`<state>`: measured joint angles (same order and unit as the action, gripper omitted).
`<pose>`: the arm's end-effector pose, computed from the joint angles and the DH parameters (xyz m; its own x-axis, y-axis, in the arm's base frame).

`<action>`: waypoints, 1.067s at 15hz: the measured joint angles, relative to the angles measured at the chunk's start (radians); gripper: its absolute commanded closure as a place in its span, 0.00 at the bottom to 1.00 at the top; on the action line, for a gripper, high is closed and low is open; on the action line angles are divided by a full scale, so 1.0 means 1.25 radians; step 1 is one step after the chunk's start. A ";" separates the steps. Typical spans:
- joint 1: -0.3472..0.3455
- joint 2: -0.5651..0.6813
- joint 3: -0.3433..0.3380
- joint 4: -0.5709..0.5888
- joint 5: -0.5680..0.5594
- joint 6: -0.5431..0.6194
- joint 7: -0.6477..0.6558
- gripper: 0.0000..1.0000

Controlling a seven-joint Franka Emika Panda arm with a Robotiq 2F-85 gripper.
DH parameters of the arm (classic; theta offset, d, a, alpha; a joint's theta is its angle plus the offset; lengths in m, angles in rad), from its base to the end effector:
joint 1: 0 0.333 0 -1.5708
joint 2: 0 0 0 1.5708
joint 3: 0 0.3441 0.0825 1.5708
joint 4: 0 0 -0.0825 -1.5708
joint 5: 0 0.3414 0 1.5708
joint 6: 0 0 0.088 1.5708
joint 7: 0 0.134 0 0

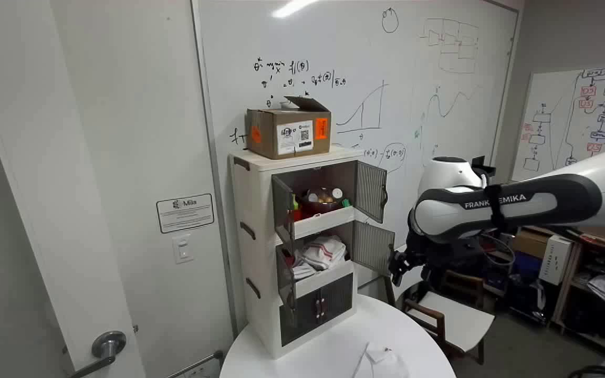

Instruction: Close the left door of the middle cabinet

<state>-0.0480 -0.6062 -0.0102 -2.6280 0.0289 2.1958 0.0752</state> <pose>0.3244 -0.0175 0.4715 0.9743 -0.1481 0.1699 -0.1425 -0.9888 -0.0447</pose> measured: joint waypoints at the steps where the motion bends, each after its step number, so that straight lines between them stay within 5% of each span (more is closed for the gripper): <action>1: 0.000 0.000 0.000 0.000 0.000 0.000 0.000 0.00; 8: 0.006 0.005 0.020 -0.021 -0.001 0.029 -0.007 0.00; 16: 0.048 0.118 0.128 -0.106 -0.006 0.312 0.022 0.00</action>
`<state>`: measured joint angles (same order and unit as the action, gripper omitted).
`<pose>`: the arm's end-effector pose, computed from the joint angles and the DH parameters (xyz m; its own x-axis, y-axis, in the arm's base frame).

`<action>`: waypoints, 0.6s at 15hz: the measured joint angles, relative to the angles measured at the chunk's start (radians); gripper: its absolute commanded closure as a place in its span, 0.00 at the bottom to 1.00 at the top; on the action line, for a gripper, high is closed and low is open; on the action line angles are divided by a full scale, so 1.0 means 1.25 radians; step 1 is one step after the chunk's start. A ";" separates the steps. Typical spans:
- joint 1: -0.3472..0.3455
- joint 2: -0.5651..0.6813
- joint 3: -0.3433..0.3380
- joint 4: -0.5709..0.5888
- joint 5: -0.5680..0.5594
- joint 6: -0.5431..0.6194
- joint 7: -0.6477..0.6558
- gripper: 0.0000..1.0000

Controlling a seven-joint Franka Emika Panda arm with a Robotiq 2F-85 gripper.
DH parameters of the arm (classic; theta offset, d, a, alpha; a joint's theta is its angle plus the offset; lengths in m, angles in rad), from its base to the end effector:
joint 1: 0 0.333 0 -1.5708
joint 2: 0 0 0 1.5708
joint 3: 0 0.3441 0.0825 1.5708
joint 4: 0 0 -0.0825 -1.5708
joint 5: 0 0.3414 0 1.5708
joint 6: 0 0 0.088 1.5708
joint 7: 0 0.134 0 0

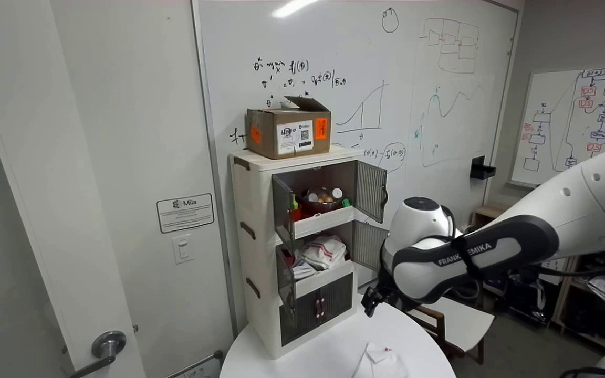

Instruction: Close the left door of the middle cabinet

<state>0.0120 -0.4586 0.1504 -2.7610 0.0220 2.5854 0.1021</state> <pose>0.3485 0.0564 0.4055 0.9595 0.0388 0.2791 0.0341 -0.9992 0.0217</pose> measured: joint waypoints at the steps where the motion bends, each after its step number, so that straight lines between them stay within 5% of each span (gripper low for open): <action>1: 0.000 0.026 0.017 -0.001 -0.009 0.033 0.018 0.00; 9: 0.008 0.227 0.090 0.012 -0.006 0.391 0.192 0.00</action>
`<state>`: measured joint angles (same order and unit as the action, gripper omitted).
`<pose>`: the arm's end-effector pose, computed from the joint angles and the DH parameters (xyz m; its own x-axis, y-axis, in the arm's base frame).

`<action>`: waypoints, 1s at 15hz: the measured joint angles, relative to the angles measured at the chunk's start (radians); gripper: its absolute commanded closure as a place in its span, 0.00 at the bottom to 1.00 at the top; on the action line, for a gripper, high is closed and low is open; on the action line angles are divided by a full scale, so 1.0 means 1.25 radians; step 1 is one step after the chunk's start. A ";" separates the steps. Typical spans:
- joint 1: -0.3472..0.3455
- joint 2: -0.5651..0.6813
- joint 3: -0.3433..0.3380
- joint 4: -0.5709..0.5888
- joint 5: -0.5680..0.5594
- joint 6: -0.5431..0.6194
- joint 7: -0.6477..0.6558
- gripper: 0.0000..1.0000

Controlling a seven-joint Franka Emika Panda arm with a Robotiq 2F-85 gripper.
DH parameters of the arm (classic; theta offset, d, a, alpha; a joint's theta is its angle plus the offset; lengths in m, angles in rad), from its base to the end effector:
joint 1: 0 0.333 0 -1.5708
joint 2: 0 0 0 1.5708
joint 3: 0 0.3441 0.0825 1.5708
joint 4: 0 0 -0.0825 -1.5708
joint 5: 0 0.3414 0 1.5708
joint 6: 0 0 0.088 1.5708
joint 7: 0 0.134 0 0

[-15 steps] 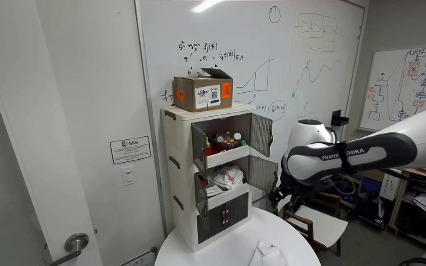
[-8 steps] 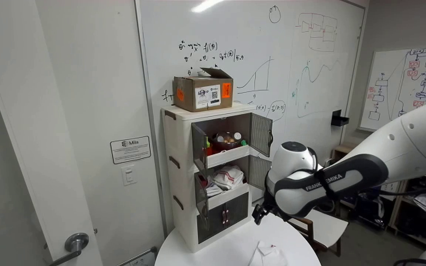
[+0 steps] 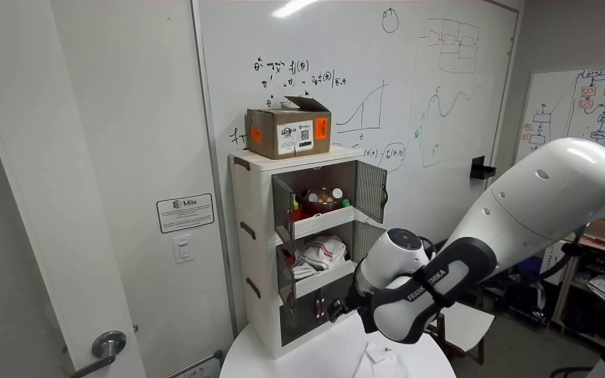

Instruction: Close the left door of the middle cabinet

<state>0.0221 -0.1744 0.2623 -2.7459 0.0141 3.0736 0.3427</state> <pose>0.4007 0.1159 0.3658 0.8830 -0.0877 0.4611 -0.0334 -0.9916 -0.1248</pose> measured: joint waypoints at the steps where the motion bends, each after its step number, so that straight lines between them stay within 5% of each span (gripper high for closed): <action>1: -0.004 0.019 0.009 0.003 -0.001 0.061 0.021 0.00; 5: -0.048 0.063 0.052 0.007 -0.005 0.237 0.038 0.00; 11: -0.056 0.065 0.057 0.009 -0.006 0.242 0.038 0.00; 15: 0.013 0.071 -0.002 0.000 0.032 0.259 0.018 0.00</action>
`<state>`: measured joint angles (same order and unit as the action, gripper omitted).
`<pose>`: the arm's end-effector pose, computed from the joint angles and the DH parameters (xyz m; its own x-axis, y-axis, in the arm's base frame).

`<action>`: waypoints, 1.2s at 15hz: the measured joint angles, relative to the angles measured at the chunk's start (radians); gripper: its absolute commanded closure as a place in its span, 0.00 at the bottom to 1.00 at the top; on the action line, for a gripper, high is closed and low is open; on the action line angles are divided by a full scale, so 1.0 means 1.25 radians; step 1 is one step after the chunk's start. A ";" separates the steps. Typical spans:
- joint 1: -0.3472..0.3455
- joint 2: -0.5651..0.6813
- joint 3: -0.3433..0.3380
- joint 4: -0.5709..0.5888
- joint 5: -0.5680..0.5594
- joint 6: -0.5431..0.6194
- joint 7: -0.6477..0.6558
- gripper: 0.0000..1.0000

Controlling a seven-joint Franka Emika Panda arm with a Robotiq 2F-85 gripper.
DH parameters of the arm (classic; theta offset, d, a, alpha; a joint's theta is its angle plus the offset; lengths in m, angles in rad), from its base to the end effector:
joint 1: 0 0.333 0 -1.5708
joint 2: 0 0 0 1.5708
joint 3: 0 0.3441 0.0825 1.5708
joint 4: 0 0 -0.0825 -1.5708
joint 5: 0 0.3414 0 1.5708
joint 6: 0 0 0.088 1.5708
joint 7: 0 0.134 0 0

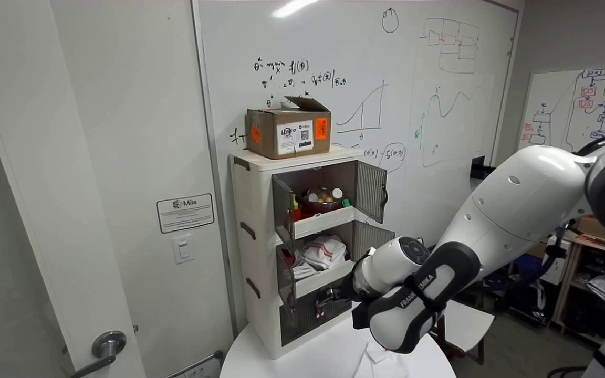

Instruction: Close the left door of the middle cabinet

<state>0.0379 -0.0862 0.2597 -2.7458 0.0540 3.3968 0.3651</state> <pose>0.4215 0.1232 0.3774 0.7601 -0.1771 0.6252 -0.0269 -0.9699 -0.2420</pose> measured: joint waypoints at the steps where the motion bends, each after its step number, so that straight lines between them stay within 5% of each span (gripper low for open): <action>1: 0.009 0.008 -0.004 -0.001 -0.007 0.016 0.004 0.00; 8: 0.011 0.129 -0.007 0.047 -0.114 0.152 -0.016 0.00; 18: 0.028 0.277 -0.038 0.245 -0.147 0.165 -0.212 0.00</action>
<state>0.0732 0.2598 0.2128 -2.4399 -0.1297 3.6027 0.0999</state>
